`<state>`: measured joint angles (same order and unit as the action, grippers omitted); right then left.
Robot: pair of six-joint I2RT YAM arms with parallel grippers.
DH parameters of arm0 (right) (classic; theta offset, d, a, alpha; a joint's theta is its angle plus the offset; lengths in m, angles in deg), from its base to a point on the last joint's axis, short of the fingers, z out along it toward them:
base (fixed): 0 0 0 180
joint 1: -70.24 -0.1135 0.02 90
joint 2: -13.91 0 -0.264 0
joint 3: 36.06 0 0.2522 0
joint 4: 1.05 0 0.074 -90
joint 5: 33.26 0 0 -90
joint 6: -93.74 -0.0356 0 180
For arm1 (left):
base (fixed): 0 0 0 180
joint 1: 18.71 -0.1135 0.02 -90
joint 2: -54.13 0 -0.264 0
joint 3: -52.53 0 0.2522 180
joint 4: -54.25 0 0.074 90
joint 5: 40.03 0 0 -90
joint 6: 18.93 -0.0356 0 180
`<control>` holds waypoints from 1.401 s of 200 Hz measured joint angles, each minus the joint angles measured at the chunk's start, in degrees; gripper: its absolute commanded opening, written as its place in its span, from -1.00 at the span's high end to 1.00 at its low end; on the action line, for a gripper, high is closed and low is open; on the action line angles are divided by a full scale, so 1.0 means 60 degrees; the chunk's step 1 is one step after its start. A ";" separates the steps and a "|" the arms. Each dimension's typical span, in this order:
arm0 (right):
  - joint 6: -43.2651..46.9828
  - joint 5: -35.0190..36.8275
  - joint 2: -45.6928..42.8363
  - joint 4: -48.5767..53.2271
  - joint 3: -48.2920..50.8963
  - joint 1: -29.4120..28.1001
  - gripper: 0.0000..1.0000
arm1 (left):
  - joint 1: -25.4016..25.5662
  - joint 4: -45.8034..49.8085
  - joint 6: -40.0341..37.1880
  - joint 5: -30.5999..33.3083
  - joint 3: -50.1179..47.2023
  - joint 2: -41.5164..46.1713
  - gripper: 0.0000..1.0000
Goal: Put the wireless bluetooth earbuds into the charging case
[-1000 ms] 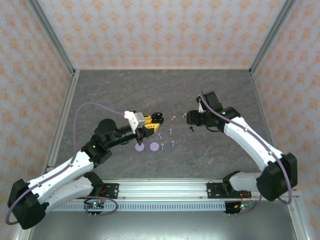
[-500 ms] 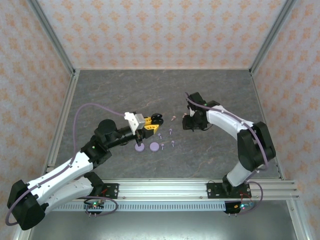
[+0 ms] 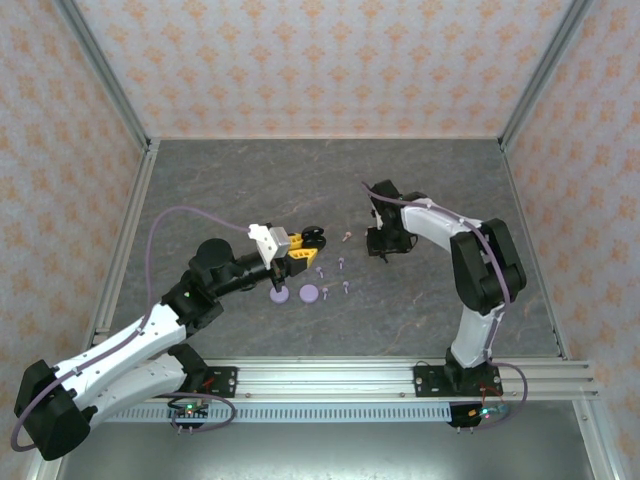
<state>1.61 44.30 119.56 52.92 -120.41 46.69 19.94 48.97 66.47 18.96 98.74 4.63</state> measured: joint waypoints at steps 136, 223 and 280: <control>0.0211 -0.0106 0.0492 0.0135 -0.0135 0.0058 0.47 | 0.0000 0.0149 0.0004 0.0011 0.0000 0.0000 1.00; 0.0120 -0.0339 0.0120 -0.0066 0.0208 0.0076 0.59 | 0.0000 0.0149 0.0011 0.0055 0.0000 0.0000 1.00; -0.1147 -0.1045 -0.3169 -0.0776 0.1198 0.0058 0.60 | 0.0000 -0.0040 0.0102 0.0331 0.0000 -0.0466 1.00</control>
<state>-5.28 38.02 100.54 48.26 -113.22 47.04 19.94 48.73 67.09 20.95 98.74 1.83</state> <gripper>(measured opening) 0.201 0.168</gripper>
